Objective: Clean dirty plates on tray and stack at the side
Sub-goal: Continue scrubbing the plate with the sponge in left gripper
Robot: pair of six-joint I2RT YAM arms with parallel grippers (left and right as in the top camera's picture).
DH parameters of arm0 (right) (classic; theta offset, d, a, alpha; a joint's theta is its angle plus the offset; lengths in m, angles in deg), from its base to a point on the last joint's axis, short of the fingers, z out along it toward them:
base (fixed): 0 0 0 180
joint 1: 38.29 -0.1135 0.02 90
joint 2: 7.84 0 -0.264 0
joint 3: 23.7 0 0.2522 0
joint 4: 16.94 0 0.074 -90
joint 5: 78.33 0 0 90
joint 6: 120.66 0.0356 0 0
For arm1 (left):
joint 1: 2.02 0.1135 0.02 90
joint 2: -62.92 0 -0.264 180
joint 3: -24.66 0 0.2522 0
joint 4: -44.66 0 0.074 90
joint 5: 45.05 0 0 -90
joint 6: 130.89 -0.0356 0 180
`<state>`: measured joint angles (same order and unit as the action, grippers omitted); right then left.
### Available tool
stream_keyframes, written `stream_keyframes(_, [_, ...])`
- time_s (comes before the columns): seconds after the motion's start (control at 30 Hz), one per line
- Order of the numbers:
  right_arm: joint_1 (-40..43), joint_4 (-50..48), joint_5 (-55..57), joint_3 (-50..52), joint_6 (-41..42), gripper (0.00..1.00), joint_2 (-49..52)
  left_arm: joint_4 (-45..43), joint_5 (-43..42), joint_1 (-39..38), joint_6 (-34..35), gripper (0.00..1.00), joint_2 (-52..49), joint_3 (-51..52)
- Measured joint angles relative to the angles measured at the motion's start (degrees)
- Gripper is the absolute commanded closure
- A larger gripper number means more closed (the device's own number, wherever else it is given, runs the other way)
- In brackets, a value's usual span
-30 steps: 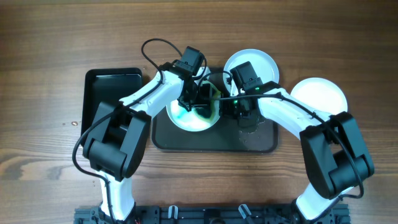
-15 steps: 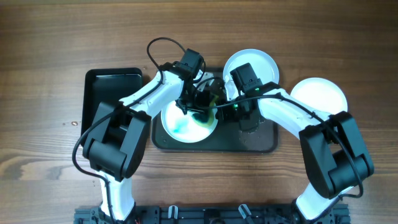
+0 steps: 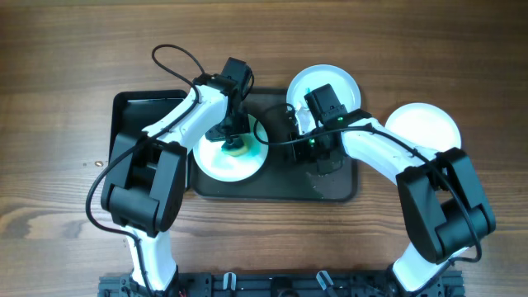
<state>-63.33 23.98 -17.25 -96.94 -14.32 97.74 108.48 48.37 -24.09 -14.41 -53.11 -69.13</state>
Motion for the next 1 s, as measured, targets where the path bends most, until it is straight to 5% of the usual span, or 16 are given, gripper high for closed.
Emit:
stream_keyframes(0.23, [0.00,-0.35,-0.02,0.00,0.28,0.94,0.00,0.31,0.70,-1.95,0.63,0.96,0.00,-0.42])
stream_keyframes(0.4, [0.00,-3.80,-0.48,0.02,3.10,0.75,0.00,0.31,-5.07,-2.40,0.66,0.96,0.00,-0.48])
stream_keyframes(0.53, [-0.33,-5.62,-0.39,0.02,7.85,0.74,0.00,0.31,-8.72,-2.40,0.66,0.96,0.00,-0.50])
stream_keyframes(0.73, [-2.56,-6.45,3.41,0.87,15.74,0.78,0.00,0.04,-10.75,-2.40,0.66,0.96,-0.02,-0.50])
stream_keyframes(0.8, [-3.21,-6.95,4.17,1.49,17.35,0.96,0.20,-0.33,-11.06,-2.43,0.66,0.96,-0.04,-0.50])
stream_keyframes(1.0, [-3.80,-8.09,5.40,2.03,21.62,0.96,1.36,-1.95,-11.65,-2.43,0.57,0.96,-0.17,-0.50])
